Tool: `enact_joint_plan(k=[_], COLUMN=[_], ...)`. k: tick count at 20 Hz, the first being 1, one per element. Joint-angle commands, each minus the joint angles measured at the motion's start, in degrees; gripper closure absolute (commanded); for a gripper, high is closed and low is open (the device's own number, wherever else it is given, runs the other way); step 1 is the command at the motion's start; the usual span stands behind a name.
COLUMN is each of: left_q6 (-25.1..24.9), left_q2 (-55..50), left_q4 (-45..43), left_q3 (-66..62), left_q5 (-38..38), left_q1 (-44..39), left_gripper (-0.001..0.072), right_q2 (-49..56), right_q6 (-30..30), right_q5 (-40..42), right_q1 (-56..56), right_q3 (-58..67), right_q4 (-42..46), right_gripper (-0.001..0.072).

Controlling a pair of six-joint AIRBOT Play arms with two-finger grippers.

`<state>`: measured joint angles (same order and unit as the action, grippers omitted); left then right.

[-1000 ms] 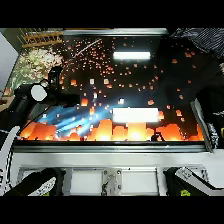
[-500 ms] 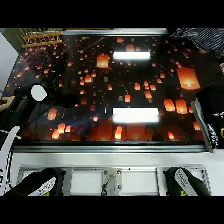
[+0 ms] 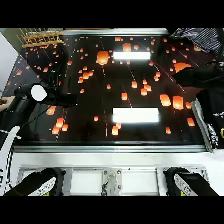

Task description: Fold the clothes and pants, and hang the long-sleeved shirts on hangers.

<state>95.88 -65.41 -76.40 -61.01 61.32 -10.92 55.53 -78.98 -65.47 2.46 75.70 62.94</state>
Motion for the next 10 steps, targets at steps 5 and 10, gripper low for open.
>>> enact_joint_plan(k=[5,10], left_q6=[-0.1,-0.1], left_q2=[0.0,0.0], left_q4=[0.0,0.0], left_q3=[0.0,0.0], left_q5=[0.0,0.0], left_q1=[0.0,0.0], left_gripper=[0.0700,0.0701], right_q2=[1.4,1.4], right_q6=[0.2,0.2], right_q5=[-0.9,-0.9], right_q1=[-4.7,-4.7], right_q3=[0.0,0.0], right_q4=[-0.7,-0.7], right_gripper=[0.0695,0.0695])
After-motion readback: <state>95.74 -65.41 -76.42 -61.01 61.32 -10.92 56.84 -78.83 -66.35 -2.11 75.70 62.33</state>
